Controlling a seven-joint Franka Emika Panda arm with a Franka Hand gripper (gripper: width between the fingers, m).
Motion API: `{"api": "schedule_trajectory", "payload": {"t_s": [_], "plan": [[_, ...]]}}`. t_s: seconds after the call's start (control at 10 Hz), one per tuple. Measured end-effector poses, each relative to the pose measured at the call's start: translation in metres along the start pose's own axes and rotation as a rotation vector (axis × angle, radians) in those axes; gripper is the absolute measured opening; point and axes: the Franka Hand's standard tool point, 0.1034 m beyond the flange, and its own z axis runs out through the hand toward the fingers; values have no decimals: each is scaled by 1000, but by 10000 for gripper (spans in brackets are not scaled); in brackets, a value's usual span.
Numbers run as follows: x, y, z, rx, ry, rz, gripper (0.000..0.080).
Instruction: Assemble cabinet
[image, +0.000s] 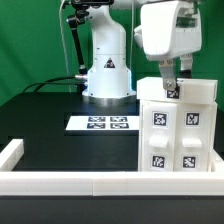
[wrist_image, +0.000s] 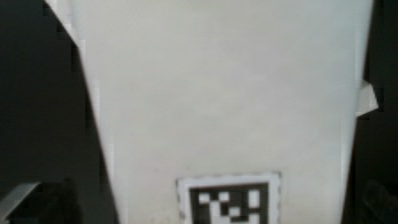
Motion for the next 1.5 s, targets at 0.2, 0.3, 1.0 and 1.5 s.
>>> {"api": "schedule_trajectory", "payload": {"t_s": [0.2, 0.3, 1.0, 1.5], "plan": [[-2, 0, 5, -2, -3, 4, 797], [-3, 1, 5, -2, -3, 7, 664], [-5, 6, 6, -32, 21, 418, 560], [0, 9, 4, -51, 61, 928, 560]]}}
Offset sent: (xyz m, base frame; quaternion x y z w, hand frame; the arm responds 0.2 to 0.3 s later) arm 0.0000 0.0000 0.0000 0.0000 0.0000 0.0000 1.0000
